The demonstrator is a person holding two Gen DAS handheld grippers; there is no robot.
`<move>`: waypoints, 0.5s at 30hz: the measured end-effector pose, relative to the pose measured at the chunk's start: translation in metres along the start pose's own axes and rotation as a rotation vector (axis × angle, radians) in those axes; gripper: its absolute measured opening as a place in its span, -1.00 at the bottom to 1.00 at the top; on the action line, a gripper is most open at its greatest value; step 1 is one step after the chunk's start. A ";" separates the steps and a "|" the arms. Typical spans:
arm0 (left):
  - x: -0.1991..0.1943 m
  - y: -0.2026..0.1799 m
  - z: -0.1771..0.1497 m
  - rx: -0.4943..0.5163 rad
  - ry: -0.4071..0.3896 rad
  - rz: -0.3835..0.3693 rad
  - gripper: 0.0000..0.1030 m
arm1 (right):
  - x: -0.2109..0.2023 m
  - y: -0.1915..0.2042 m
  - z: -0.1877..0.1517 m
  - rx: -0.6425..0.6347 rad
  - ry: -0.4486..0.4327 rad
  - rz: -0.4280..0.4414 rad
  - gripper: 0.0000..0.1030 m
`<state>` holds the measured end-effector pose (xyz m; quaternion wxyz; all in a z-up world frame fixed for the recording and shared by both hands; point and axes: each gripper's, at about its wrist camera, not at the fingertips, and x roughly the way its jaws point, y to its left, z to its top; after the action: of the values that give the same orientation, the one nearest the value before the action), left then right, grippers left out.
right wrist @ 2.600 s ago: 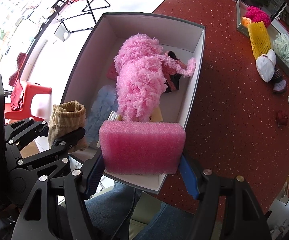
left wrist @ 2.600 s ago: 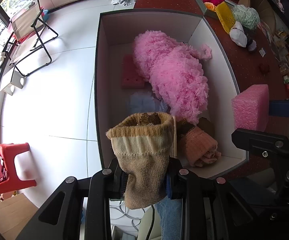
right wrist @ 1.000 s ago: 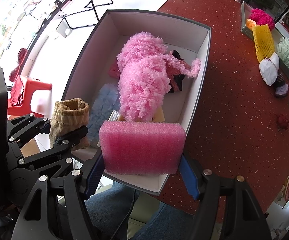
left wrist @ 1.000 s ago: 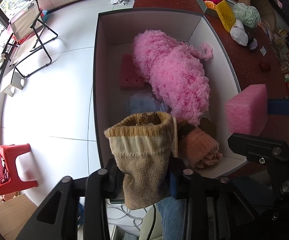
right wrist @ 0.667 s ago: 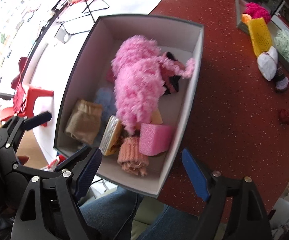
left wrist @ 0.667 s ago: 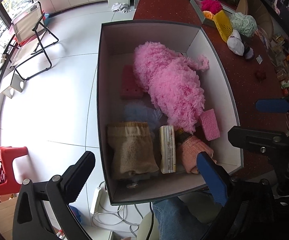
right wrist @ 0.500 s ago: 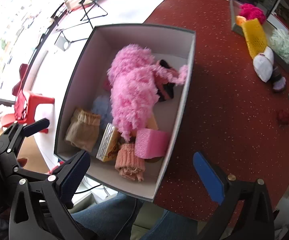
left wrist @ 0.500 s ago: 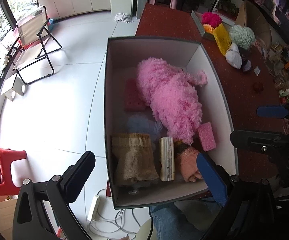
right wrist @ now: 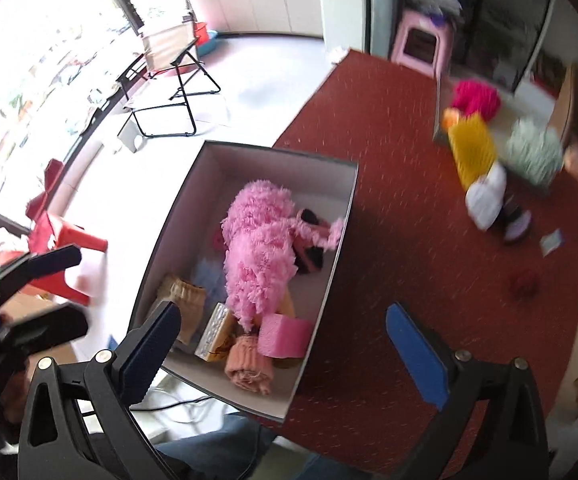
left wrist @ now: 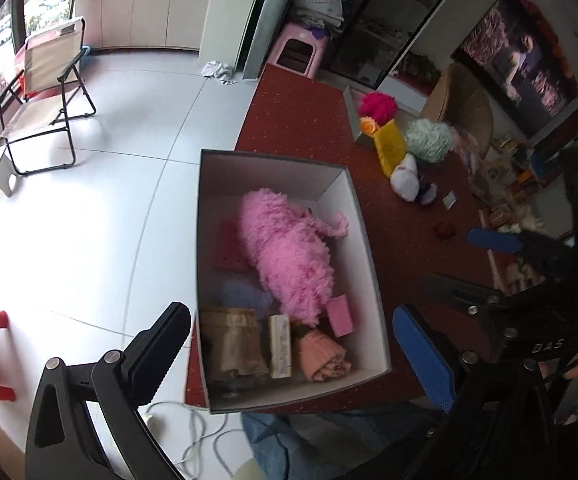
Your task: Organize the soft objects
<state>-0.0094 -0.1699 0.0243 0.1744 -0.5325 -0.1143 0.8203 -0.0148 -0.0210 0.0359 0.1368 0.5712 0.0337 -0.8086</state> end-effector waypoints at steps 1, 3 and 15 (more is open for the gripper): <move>0.002 -0.003 -0.002 0.025 0.021 0.047 0.98 | -0.002 0.003 -0.001 -0.017 -0.003 -0.013 0.99; 0.008 -0.010 -0.008 0.083 0.080 0.106 0.98 | -0.005 0.011 -0.003 -0.064 0.000 -0.043 0.99; 0.009 -0.046 -0.054 0.332 0.156 0.312 0.98 | 0.003 0.028 -0.028 -0.161 0.085 -0.138 0.99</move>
<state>0.0446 -0.1244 0.0122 0.1387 -0.5697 0.1195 0.8012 0.0172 -0.0428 0.0263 0.1246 0.5886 0.1436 -0.7857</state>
